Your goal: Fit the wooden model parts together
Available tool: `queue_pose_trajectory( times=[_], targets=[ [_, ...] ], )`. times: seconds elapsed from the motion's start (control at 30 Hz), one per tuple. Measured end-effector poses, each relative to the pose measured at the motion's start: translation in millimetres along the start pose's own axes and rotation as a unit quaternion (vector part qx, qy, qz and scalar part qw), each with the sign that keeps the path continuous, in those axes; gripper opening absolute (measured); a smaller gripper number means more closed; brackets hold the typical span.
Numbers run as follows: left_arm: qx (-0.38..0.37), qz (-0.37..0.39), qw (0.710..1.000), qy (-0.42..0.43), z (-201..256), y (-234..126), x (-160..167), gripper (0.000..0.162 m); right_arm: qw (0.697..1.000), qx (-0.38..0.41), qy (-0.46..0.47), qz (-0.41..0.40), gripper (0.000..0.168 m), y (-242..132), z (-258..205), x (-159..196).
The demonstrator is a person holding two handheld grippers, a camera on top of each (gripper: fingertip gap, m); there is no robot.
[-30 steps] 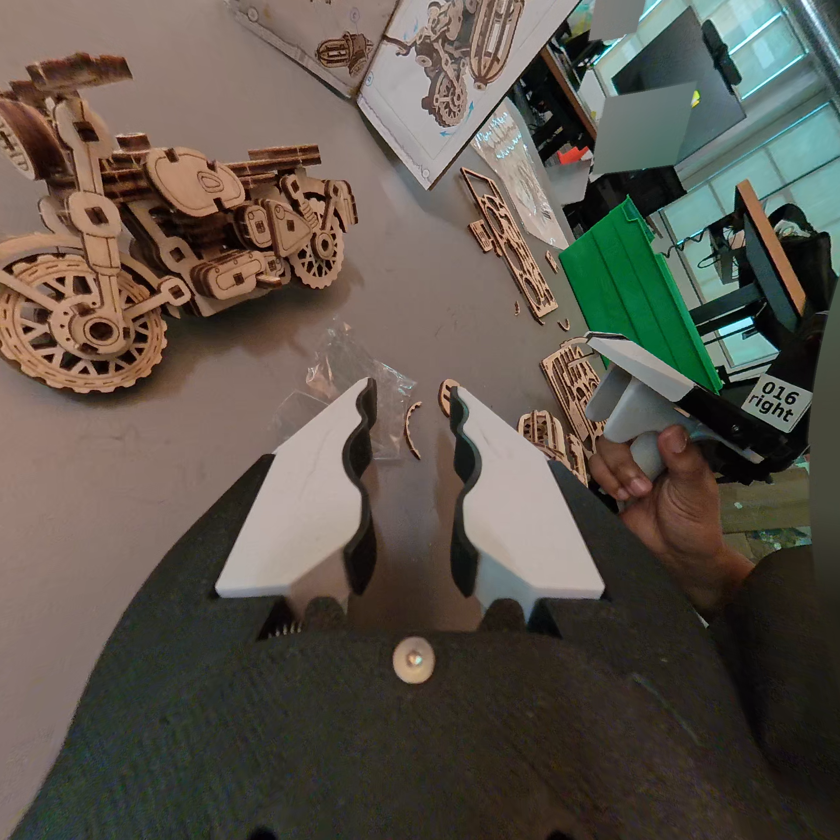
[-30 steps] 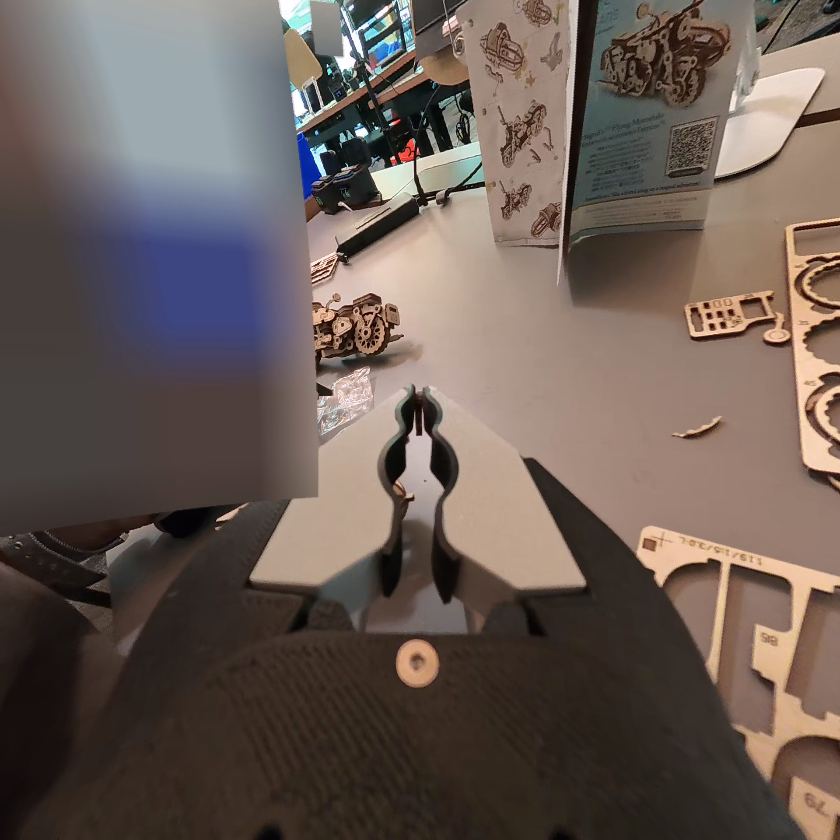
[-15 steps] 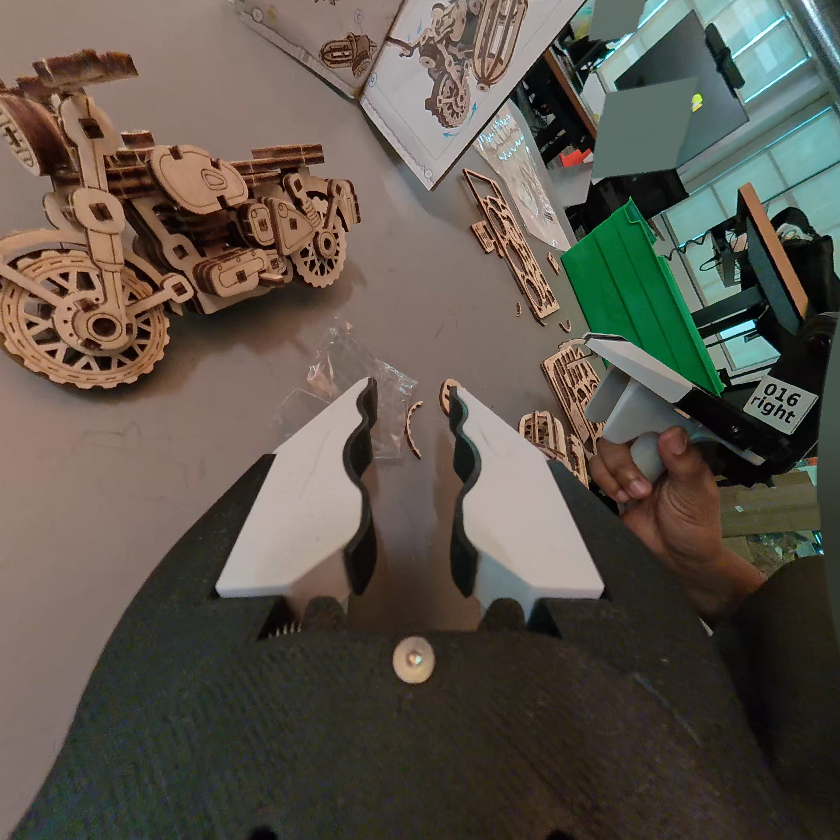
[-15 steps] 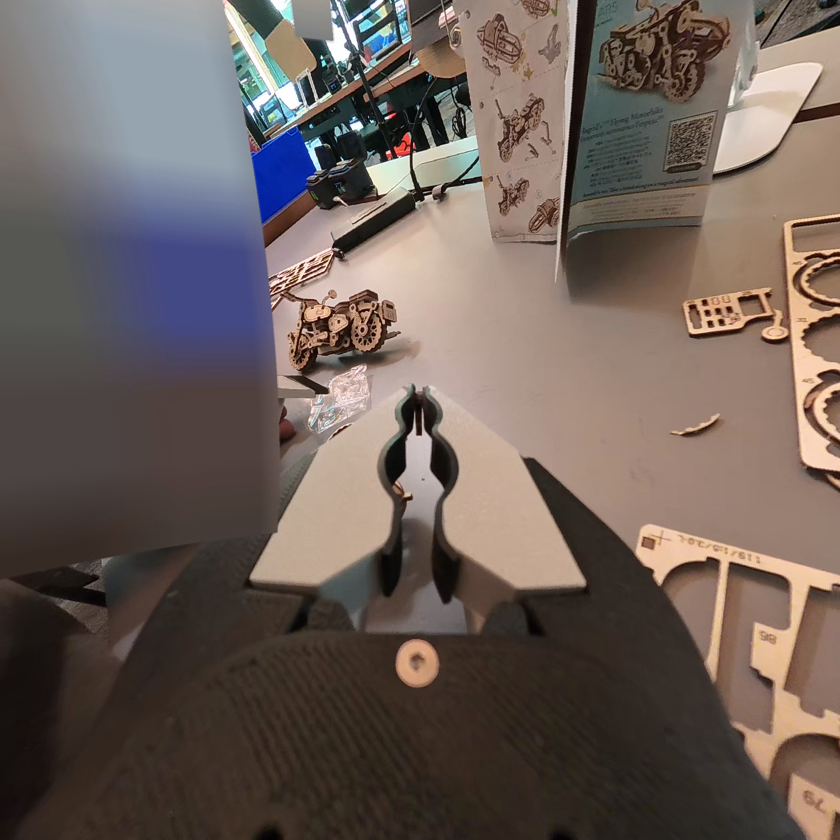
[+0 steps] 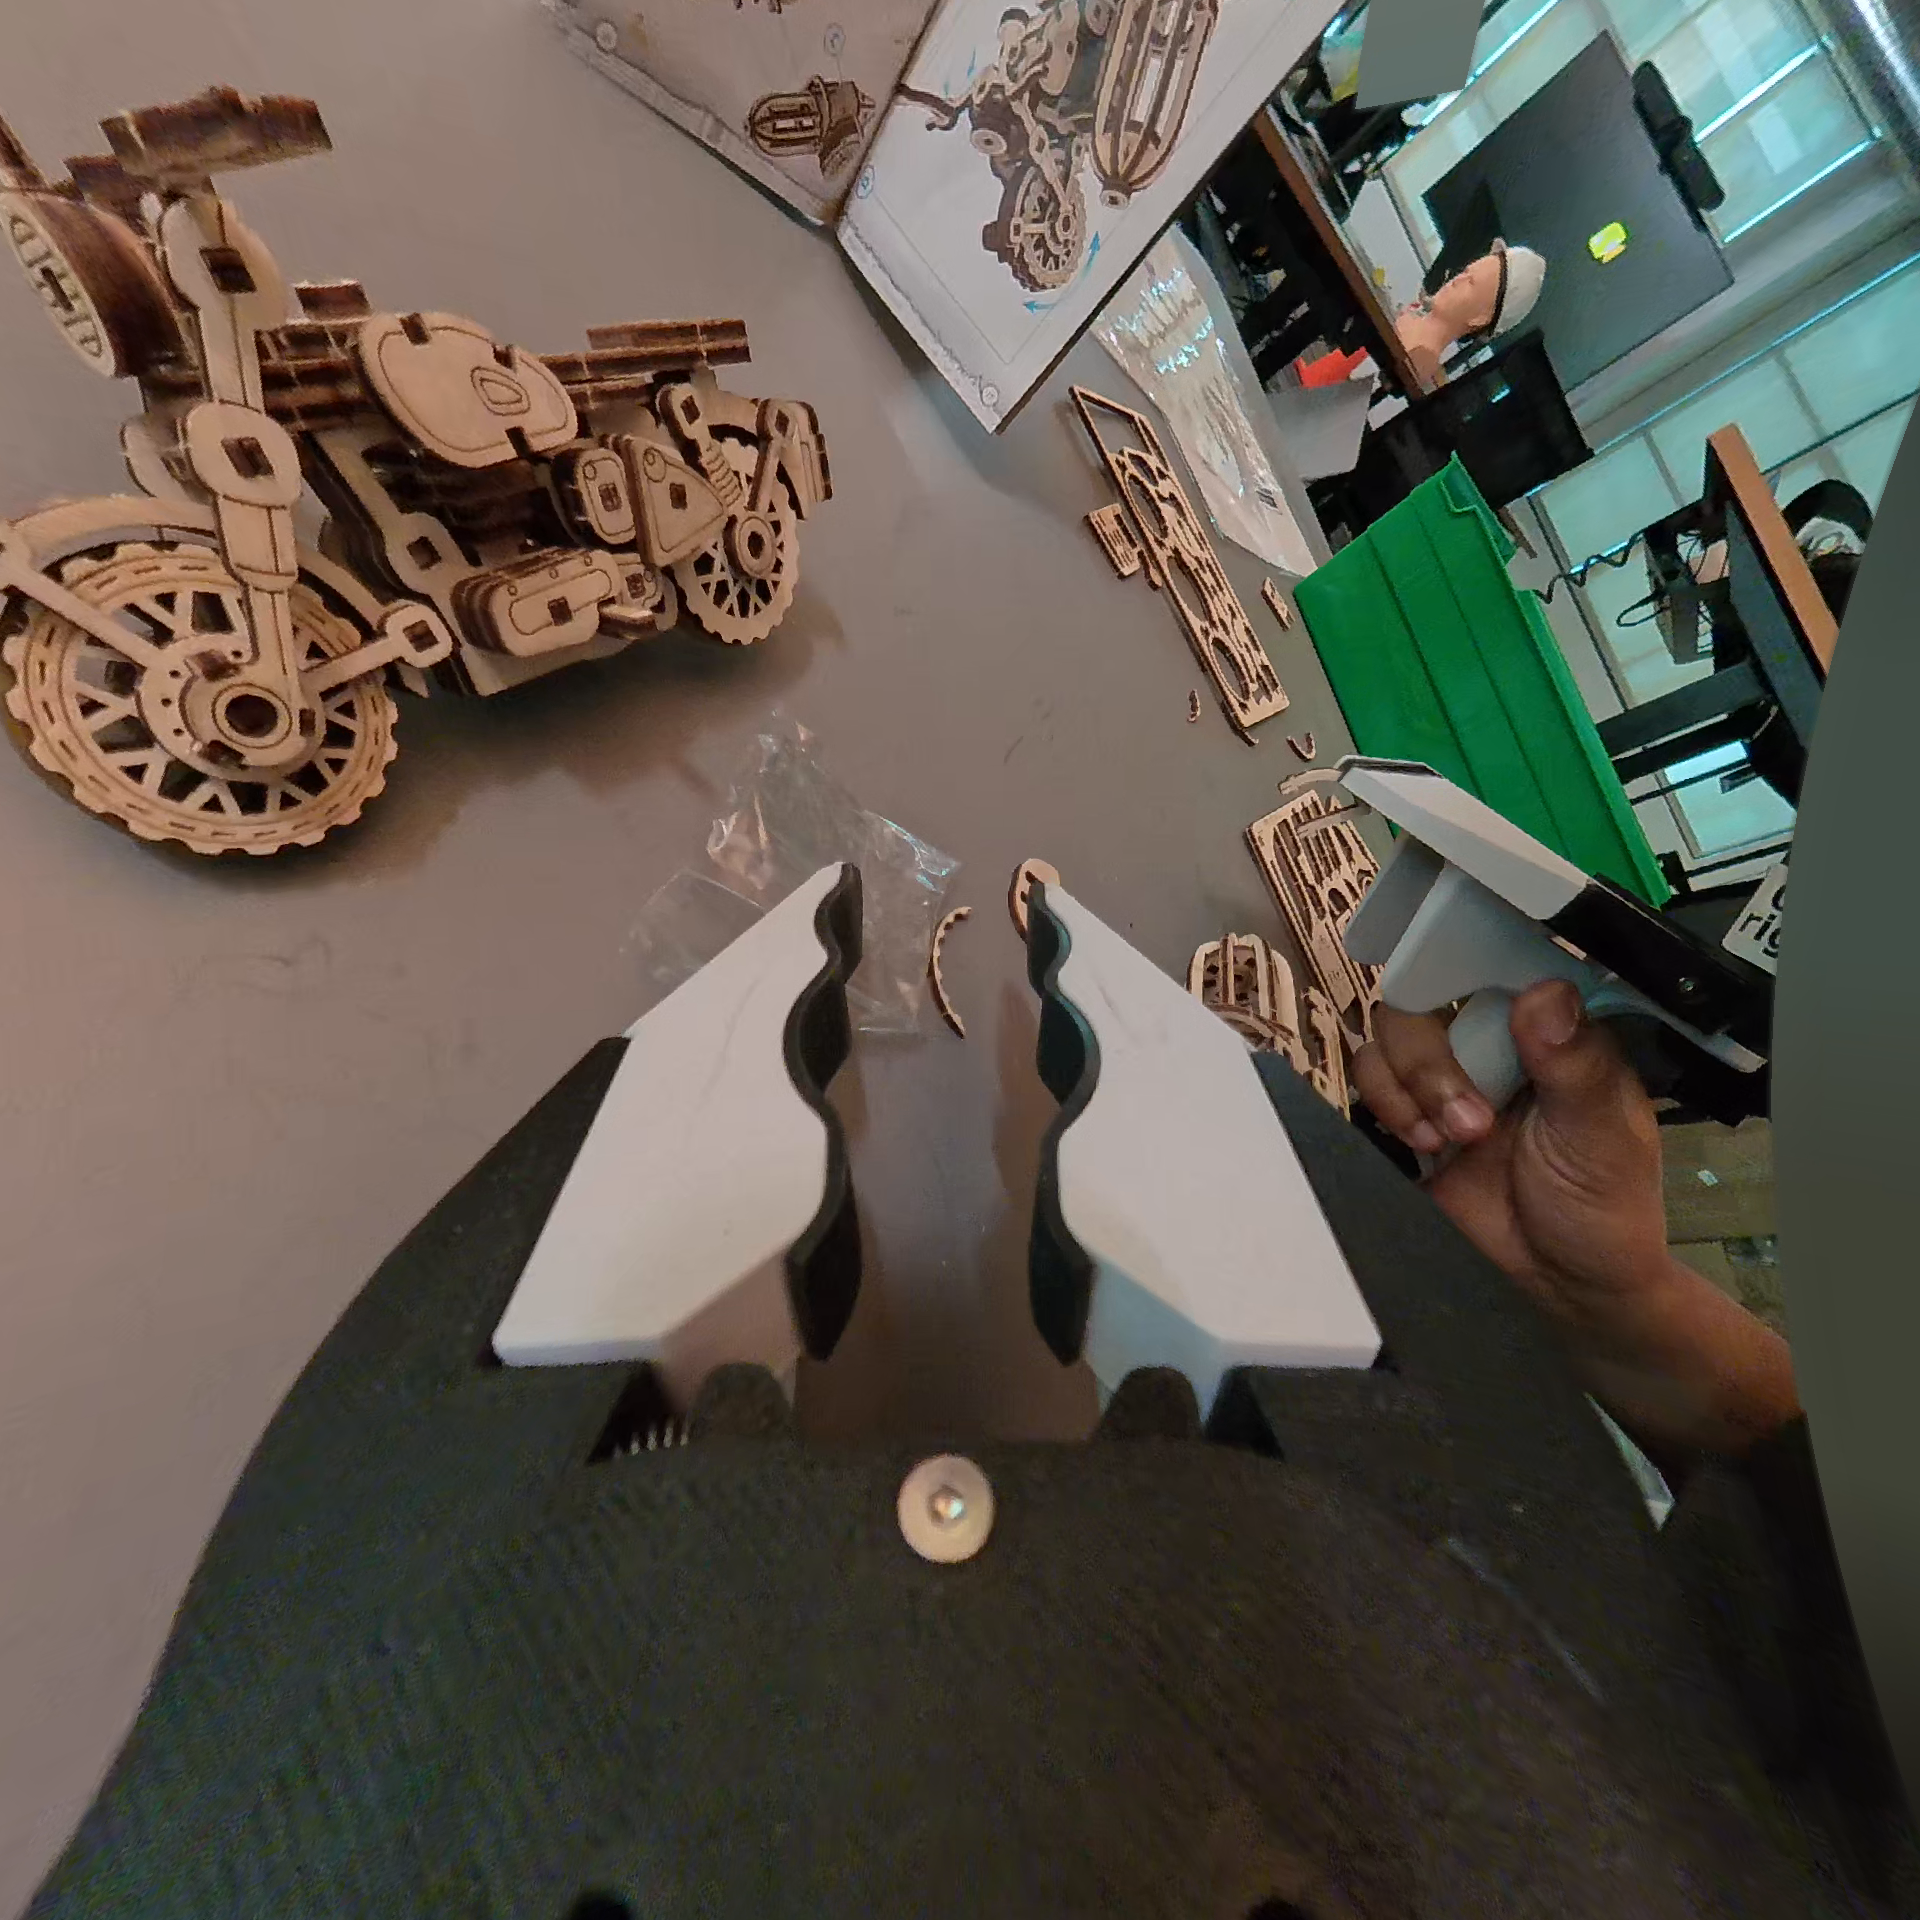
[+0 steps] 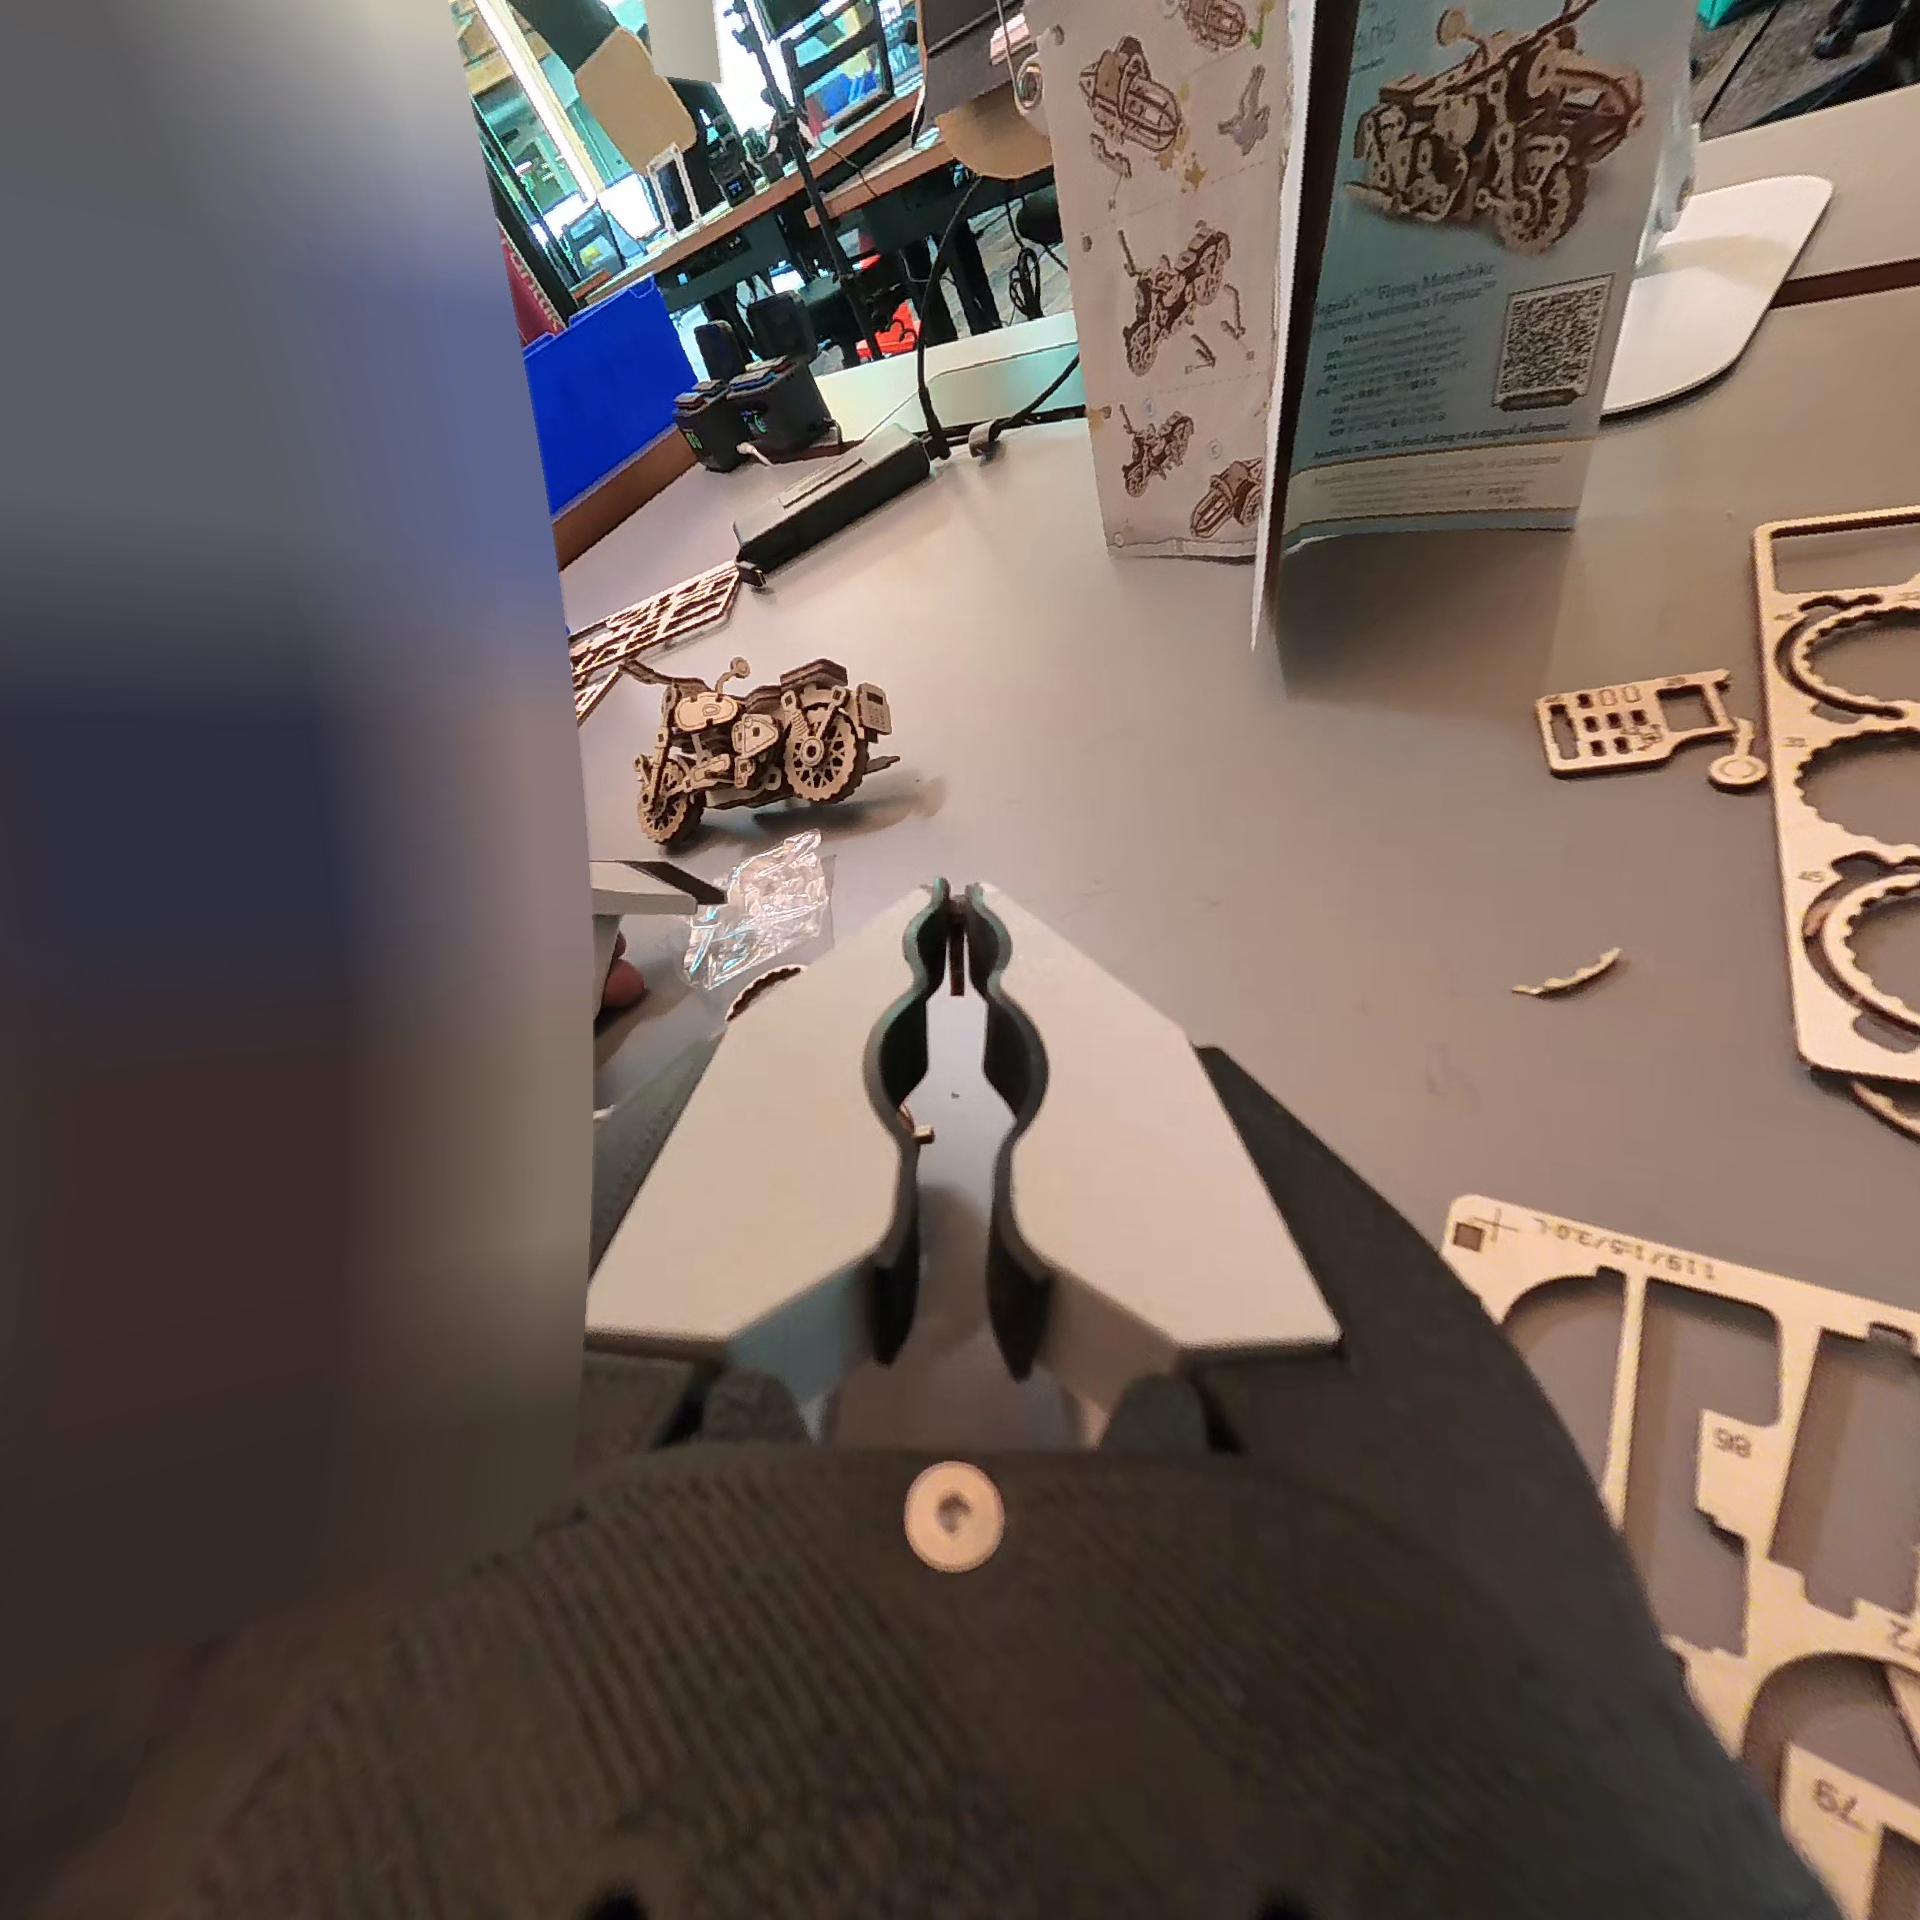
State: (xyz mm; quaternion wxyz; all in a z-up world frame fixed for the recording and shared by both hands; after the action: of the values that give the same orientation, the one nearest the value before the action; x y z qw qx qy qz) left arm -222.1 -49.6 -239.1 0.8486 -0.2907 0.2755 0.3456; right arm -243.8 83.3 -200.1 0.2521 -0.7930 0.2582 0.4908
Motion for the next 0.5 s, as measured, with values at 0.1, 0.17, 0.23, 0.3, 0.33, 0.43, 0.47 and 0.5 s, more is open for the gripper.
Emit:
queue_pose_trajectory(
  times=[0.1, 0.17, 0.23, 0.3, 0.33, 0.43, 0.47, 0.5],
  targets=[
    [0.000, 0.000, 1.000, 0.000, 0.3, -0.7, 0.8, 0.031, 1.000, 0.003, -0.008, -0.001, 0.000, 0.1, -0.8, 0.3],
    [-0.001, 0.000, 1.000, 0.000, 0.2, -0.9, 1.0, 0.031, 1.000, 0.004, -0.011, -0.001, 0.001, -0.1, -1.3, 0.8],
    [-0.002, -0.001, 1.000, 0.001, 0.1, -0.9, 1.3, 0.031, 1.000, 0.005, -0.011, -0.001, 0.001, -0.2, -1.3, 0.8],
    [-0.005, -0.002, 1.000, 0.004, 0.0, -0.7, 1.8, 0.031, 1.000, 0.003, -0.010, -0.002, 0.001, -1.0, -2.2, 1.5],
    [-0.005, -0.003, 1.000, 0.004, 0.1, -0.6, 1.9, 0.031, 1.000, 0.002, -0.009, -0.002, 0.001, -1.9, -3.0, 1.8],
    [-0.004, -0.003, 1.000, 0.003, -0.1, -0.6, 1.8, 0.031, 1.000, -0.001, -0.014, -0.001, 0.001, -5.0, -5.0, 2.2],
    [-0.004, -0.003, 1.000, 0.003, -0.1, -0.6, 1.8, 0.031, 1.000, -0.002, -0.016, -0.002, 0.001, -5.7, -5.6, 2.5],
    [-0.004, -0.003, 1.000, 0.003, 0.0, -0.8, 2.0, 0.031, 1.000, -0.003, -0.019, -0.002, 0.001, -6.4, -6.3, 2.7]
  ],
)
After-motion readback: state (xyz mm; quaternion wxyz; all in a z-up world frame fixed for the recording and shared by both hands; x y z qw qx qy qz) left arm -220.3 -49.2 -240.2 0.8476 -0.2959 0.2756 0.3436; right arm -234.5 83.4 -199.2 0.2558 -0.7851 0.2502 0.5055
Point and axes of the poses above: each gripper's, where its closed fingertips meet, y out along the fingers, x out of its underside, z = x × y across the jaws, the point moved 1 cm from there along -y, back along the fingers, and after that the axes turned 7 degrees about z, right-handed, at the moved point
